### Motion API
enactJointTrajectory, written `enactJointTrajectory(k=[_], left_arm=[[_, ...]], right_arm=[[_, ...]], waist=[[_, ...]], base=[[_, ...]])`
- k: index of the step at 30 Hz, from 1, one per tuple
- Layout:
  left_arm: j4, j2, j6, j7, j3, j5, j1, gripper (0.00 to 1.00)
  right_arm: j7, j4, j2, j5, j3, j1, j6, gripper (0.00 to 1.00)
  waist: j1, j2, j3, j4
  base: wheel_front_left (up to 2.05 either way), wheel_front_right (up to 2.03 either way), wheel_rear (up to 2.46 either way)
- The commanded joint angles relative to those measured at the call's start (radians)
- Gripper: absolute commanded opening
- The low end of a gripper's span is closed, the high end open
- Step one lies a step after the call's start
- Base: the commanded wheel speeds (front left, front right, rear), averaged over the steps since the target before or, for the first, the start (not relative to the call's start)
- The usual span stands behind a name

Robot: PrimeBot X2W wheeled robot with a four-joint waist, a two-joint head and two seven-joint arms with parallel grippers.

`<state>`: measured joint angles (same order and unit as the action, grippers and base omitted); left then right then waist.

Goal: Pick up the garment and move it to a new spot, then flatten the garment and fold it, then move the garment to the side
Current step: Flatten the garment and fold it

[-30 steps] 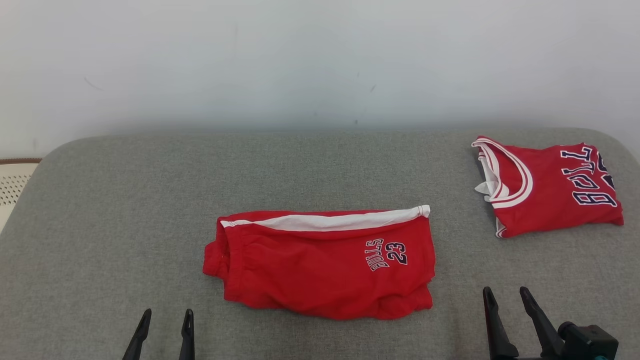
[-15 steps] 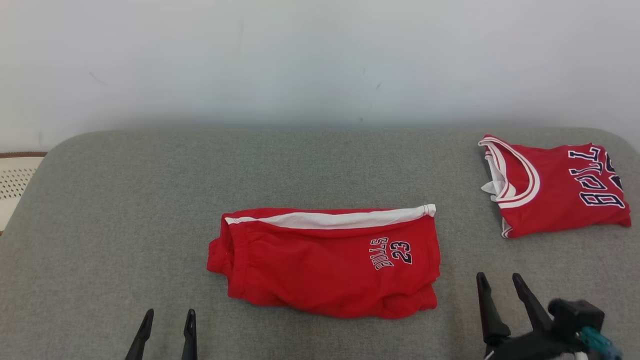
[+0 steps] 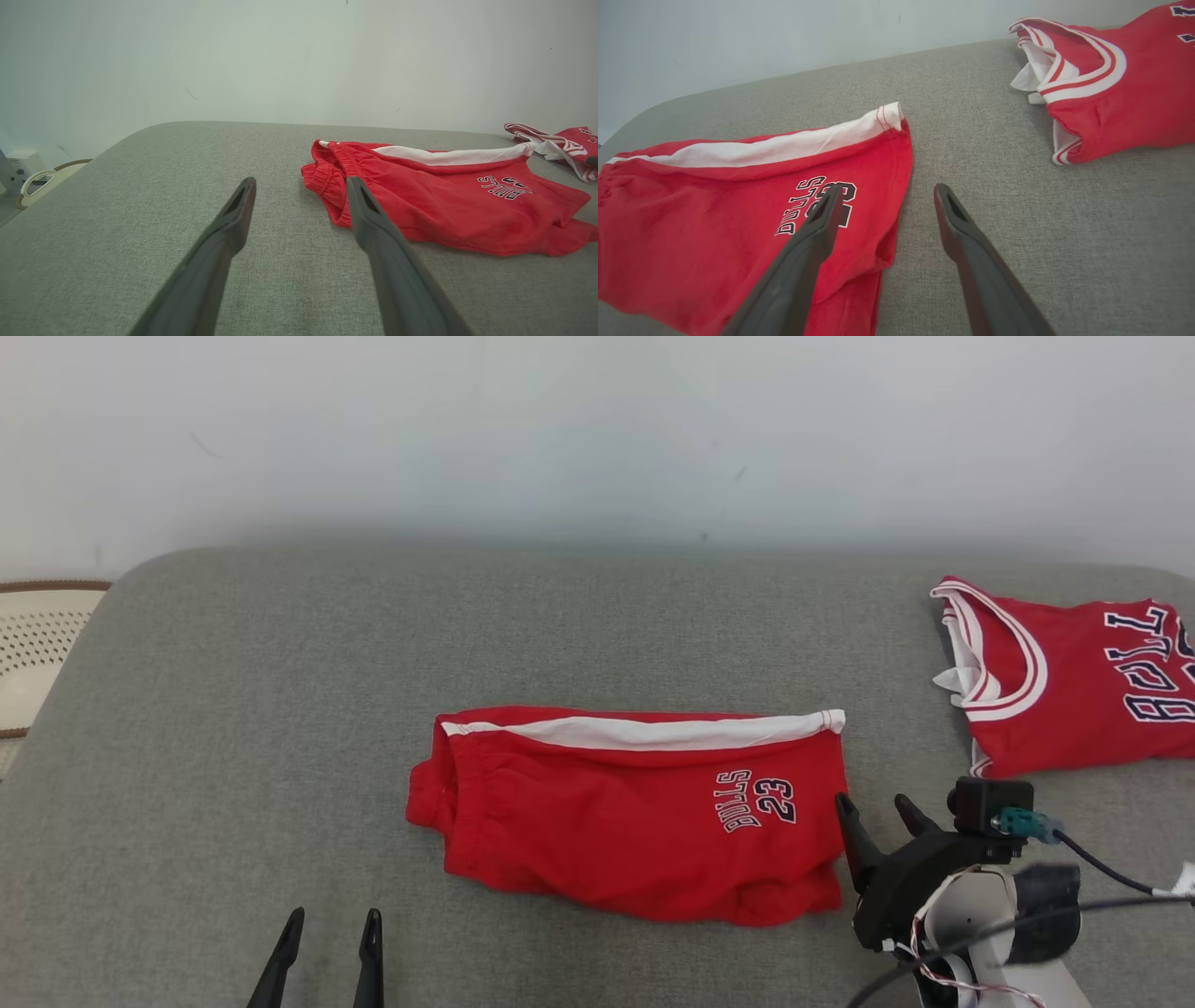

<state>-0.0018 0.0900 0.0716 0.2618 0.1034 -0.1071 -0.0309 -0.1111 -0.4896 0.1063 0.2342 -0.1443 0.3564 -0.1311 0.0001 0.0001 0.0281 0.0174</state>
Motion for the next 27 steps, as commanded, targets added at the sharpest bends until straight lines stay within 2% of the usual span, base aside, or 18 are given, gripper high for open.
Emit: enactJointTrajectory(k=[1, 9, 15, 20, 21, 22, 23, 27], left_arm=[[0.004, 0.002, -0.002, 0.004, -0.002, -0.007, 0.011, 1.0], [0.015, -0.003, -0.003, 0.004, 0.01, -0.005, 0.03, 1.0], [0.023, 0.001, -0.006, 0.004, -0.002, -0.009, 0.029, 1.0], [0.027, -0.001, -0.004, 0.004, -0.006, -0.006, 0.03, 1.0], [0.028, -0.002, -0.004, 0.004, -0.005, -0.005, 0.032, 1.0], [0.029, -0.003, -0.005, 0.004, -0.004, -0.004, 0.035, 1.0], [0.031, -0.004, -0.007, 0.004, -0.002, -0.003, 0.037, 1.0], [0.034, -0.005, -0.008, 0.004, -0.002, -0.001, 0.042, 1.0]], right_arm=[[-0.005, -0.018, 0.005, 0.001, -0.001, 0.01, 0.001, 1.0], [-0.033, -0.282, -0.003, 0.017, 0.01, 0.135, 0.001, 1.0], [-0.016, -0.402, -0.022, 0.049, -0.009, 0.168, 0.001, 1.0], [-0.007, -0.449, -0.047, 0.118, -0.055, 0.173, 0.0, 1.0], [-0.003, -0.455, -0.05, 0.128, -0.068, 0.173, 0.0, 0.69], [0.003, -0.46, -0.052, 0.135, -0.081, 0.174, 0.0, 0.31], [0.016, -0.461, -0.053, 0.141, -0.094, 0.175, 0.0, 0.0], [0.066, -0.471, -0.039, 0.154, -0.125, 0.179, 0.0, 0.0]], waist=[[-0.0001, -0.0001, 0.007, 0.008], [-0.0001, -0.0001, 0.025, 0.04], [-0.0001, -0.0001, 0.03, 0.045], [-0.0001, -0.0001, 0.031, 0.038], [-0.0001, -0.0001, 0.031, 0.037], [-0.0001, -0.0001, 0.03, 0.036], [-0.0001, -0.0001, 0.03, 0.036], [-0.0001, -0.0001, 0.027, 0.034]], base=[[0.0, 0.0, 0.0], [0.0, 0.0, 0.0], [0.0, 0.0, 0.0], [0.0, 0.0, 0.0], [0.0, 0.0, 0.0], [0.0, 0.0, 0.0], [0.0, 0.0, 0.0], [0.0, 0.0, 0.0]])
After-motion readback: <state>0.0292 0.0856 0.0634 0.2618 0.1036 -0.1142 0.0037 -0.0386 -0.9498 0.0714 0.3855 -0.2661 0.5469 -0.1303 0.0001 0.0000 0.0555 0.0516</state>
